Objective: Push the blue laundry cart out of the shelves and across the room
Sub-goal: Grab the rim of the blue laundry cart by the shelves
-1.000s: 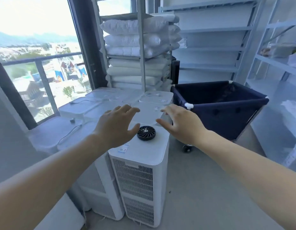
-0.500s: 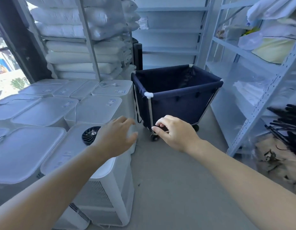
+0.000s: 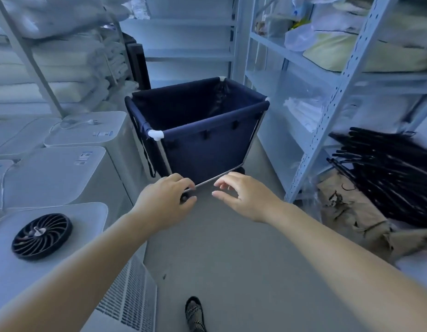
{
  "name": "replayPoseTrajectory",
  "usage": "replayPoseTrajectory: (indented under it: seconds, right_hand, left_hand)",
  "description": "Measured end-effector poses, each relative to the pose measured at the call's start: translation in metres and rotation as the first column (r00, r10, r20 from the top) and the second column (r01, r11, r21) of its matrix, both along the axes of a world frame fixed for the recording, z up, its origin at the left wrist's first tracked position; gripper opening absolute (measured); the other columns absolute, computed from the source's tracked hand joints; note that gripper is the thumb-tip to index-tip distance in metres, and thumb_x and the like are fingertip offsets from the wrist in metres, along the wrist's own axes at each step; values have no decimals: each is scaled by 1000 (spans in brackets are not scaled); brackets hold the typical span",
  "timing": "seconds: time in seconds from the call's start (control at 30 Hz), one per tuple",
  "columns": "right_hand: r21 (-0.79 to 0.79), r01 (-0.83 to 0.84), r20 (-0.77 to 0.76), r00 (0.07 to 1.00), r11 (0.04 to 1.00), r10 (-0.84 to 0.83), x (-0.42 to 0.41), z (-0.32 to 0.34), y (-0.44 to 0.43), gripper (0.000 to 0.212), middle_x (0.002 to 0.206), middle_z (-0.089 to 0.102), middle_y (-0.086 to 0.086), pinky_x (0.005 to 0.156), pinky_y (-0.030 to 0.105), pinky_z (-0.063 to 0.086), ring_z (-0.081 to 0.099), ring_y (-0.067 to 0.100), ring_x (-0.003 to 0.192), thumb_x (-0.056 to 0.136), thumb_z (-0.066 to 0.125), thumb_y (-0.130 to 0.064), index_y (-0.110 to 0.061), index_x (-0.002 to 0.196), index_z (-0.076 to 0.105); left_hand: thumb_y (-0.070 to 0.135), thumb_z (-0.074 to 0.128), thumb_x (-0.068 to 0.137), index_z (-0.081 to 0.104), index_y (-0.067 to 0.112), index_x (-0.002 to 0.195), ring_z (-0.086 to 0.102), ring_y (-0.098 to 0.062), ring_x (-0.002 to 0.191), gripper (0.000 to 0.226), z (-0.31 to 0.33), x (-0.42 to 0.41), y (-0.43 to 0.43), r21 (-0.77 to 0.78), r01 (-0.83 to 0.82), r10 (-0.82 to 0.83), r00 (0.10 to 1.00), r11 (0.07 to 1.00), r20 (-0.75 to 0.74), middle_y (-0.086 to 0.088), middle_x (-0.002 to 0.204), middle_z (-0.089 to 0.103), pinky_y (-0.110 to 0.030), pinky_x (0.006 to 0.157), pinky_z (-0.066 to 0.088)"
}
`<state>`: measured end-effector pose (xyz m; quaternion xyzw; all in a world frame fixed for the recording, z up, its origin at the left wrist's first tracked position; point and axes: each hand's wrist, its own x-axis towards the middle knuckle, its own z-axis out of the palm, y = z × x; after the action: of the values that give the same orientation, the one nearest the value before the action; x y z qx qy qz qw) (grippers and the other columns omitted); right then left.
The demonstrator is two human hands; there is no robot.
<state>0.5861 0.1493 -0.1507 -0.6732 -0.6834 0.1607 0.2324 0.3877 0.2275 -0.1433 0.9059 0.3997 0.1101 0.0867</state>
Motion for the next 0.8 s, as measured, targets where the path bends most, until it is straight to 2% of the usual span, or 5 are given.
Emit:
replayPoseTrajectory:
  seconds: [0.13,0.27,0.43,0.57,0.8]
  right_hand:
    - [-26,19,2,1000,999,-19,32,-14,43,36,108,55,-14,80,31,48,53,7,97,90,44,-55,-30,112,55]
    - [-62,62,11,998,996,-61,61,-20,96,35,105,53,-15,79,31,48,53,7,96,91,43,-54,-29,112,55]
    - [-91,78,117,991,993,-67,100,-22,160,41,116,53,-13,71,23,38,50,7,96,92,41,-54,-27,119,52]
    - [-73,117,192,976,990,-101,137,-27,198,44,125,52,-9,81,26,37,48,11,113,93,40,-53,-23,124,51]
    - [-144,209,157,970,967,-186,208,-44,237,44,127,52,-10,91,30,41,46,10,116,93,38,-53,-25,125,50]
  left_hand:
    - [42,45,92,52,34,117,51,-10,106,27,-27,22,45,-100,-30,33,999,995,34,13,120,53,-27,78,39]
    - [39,46,92,53,32,116,52,-10,90,26,-41,48,100,-180,-63,75,995,982,61,13,119,54,-26,71,39]
    - [42,45,91,50,31,121,56,-13,96,32,-44,98,169,-191,-16,21,1000,982,22,11,123,53,-34,82,48]
    - [45,44,91,48,32,123,55,-15,105,35,-46,145,219,-145,48,-51,999,988,-18,10,127,52,-35,87,46]
    - [45,44,91,46,34,124,51,-16,113,35,-58,221,275,-175,137,-150,986,975,-68,11,129,50,-34,88,44]
